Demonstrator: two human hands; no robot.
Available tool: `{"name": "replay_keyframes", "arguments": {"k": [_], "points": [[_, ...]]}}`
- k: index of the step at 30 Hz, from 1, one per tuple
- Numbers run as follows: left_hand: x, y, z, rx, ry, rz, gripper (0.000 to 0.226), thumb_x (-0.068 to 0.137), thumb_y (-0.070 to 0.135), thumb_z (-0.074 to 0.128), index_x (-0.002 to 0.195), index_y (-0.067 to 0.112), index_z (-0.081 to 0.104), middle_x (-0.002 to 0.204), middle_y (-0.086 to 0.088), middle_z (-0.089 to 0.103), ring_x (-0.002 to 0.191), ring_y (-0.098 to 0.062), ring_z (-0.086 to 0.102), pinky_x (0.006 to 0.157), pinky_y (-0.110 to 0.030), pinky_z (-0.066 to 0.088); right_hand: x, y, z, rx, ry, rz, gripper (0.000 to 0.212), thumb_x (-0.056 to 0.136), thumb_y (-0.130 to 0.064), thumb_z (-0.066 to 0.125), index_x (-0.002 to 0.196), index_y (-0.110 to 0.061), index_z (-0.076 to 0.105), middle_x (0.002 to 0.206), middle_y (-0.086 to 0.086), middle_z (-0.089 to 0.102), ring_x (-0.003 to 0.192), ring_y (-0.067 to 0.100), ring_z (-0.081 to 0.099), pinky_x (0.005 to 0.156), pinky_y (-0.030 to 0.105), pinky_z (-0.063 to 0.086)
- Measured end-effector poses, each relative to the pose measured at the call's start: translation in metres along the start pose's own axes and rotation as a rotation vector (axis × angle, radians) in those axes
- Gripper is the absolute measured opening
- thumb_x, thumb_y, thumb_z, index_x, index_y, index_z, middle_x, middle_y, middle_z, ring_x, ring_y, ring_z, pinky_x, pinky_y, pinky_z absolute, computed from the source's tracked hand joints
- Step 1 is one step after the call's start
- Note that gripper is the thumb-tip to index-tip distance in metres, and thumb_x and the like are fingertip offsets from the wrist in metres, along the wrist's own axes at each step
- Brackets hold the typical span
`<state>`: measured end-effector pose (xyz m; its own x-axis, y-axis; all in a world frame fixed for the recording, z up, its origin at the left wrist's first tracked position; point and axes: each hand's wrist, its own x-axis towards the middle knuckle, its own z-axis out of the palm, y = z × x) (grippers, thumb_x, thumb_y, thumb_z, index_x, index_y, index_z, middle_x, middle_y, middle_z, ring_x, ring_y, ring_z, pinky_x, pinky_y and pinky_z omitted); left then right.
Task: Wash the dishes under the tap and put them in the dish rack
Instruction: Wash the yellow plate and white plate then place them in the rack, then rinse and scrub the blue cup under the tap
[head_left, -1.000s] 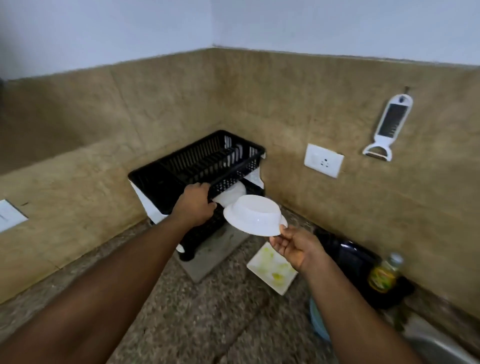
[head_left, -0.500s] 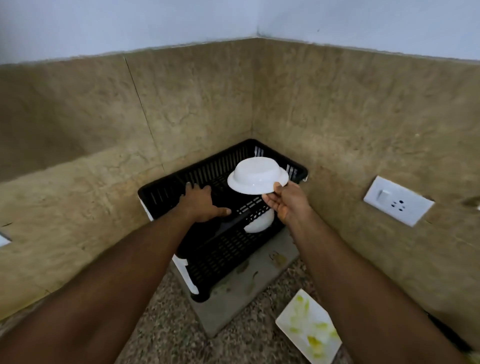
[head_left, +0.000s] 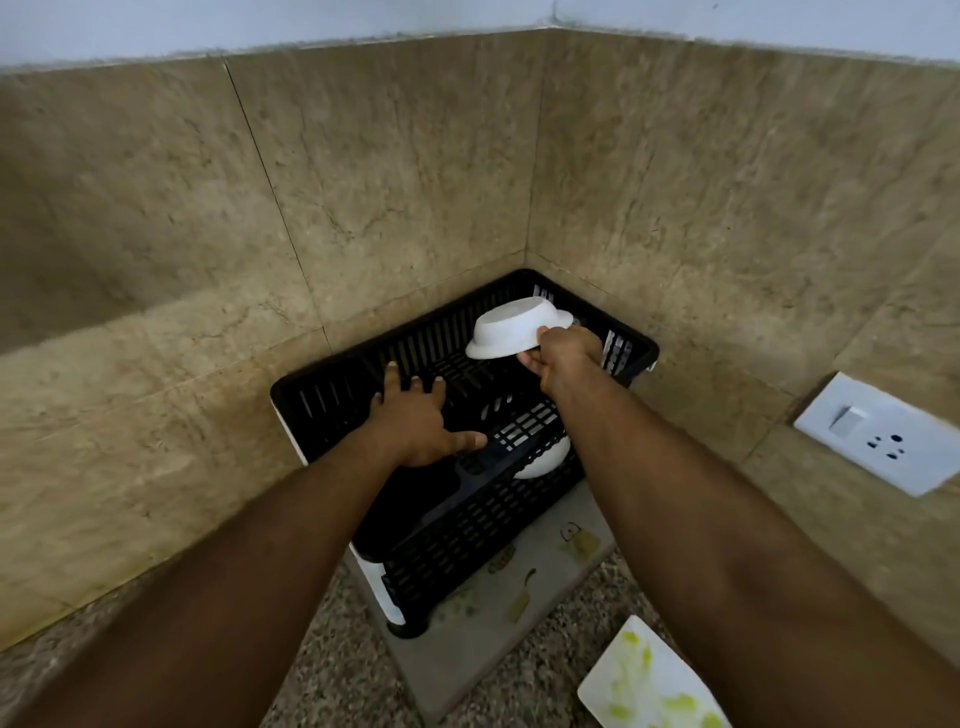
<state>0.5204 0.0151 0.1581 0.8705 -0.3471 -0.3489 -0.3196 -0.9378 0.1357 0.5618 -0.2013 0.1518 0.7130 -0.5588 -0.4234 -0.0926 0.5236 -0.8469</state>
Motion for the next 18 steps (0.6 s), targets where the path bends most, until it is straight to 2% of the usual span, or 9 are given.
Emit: {"name": "replay_keyframes", "arguments": {"k": [4, 5, 8, 11, 13, 15, 18], "points": [[-0.001, 0.002, 0.002, -0.005, 0.018, -0.002, 0.119, 0.079, 0.088, 0.049, 0.165, 0.020, 0.001, 0.172, -0.017, 0.002, 0.153, -0.039, -0.028, 0.126, -0.058, 0.002, 0.005, 0.001, -0.003, -0.038, -0.014, 0.016, 0.031, 0.099, -0.002, 0.061, 0.131, 0.001, 0.062, 0.125, 0.016, 0.068, 0.107, 0.033, 0.070, 0.071, 0.045, 0.065], [-0.001, 0.002, 0.003, -0.010, 0.034, -0.001, 0.117, 0.081, 0.087, 0.048, 0.165, 0.020, 0.002, 0.172, -0.016, 0.002, 0.153, -0.038, -0.027, 0.126, -0.057, 0.002, 0.006, 0.002, -0.006, -0.058, -0.012, 0.029, 0.031, 0.100, -0.004, 0.062, 0.131, 0.001, 0.062, 0.125, 0.016, 0.069, 0.105, 0.032, 0.071, 0.071, 0.044, 0.065], [-0.007, 0.002, 0.007, -0.010, 0.101, -0.006, 0.100, 0.092, 0.076, 0.044, 0.165, 0.019, 0.006, 0.172, -0.015, 0.003, 0.155, -0.038, -0.023, 0.126, -0.057, 0.004, -0.004, 0.001, -0.014, -0.100, -0.005, 0.032, 0.029, 0.099, -0.008, 0.065, 0.125, 0.003, 0.065, 0.117, 0.017, 0.072, 0.098, 0.030, 0.074, 0.056, 0.032, 0.063], [-0.022, 0.010, 0.008, -0.029, 0.160, -0.006, 0.079, 0.102, 0.062, 0.038, 0.164, 0.017, 0.019, 0.171, -0.016, 0.007, 0.157, -0.039, -0.014, 0.126, -0.059, 0.006, -0.032, -0.002, -0.031, -0.092, 0.010, 0.004, 0.033, 0.097, -0.008, 0.068, 0.125, 0.007, 0.062, 0.108, 0.017, 0.073, 0.092, 0.028, 0.075, 0.057, 0.029, 0.061], [-0.033, 0.020, 0.009, -0.117, 0.178, 0.011, 0.067, 0.104, 0.057, 0.036, 0.156, 0.016, 0.039, 0.168, -0.020, 0.018, 0.157, -0.041, -0.002, 0.125, -0.060, 0.009, -0.061, -0.004, -0.047, -0.066, -0.012, -0.026, 0.042, 0.096, -0.006, 0.068, 0.134, 0.006, 0.054, 0.109, 0.017, 0.071, 0.090, 0.028, 0.076, 0.060, 0.030, 0.062], [-0.034, 0.025, 0.010, -0.205, 0.228, 0.035, 0.058, 0.104, 0.055, 0.040, 0.143, 0.015, 0.056, 0.159, -0.021, 0.039, 0.154, -0.043, 0.015, 0.124, -0.060, 0.016, -0.086, -0.001, -0.057, -0.037, -0.051, -0.051, 0.044, 0.097, -0.002, 0.065, 0.136, -0.001, 0.047, 0.114, 0.018, 0.069, 0.091, 0.029, 0.076, 0.065, 0.033, 0.064], [-0.063, 0.050, 0.018, -0.279, 0.372, 0.169, 0.049, 0.100, 0.046, 0.053, 0.130, 0.010, 0.066, 0.135, -0.015, 0.061, 0.144, -0.040, 0.038, 0.122, -0.053, 0.026, -0.138, 0.005, -0.095, -0.043, -0.053, -0.066, 0.034, 0.099, 0.000, 0.062, 0.130, -0.002, 0.049, 0.113, 0.022, 0.068, 0.081, 0.028, 0.074, 0.069, 0.034, 0.065]]}}
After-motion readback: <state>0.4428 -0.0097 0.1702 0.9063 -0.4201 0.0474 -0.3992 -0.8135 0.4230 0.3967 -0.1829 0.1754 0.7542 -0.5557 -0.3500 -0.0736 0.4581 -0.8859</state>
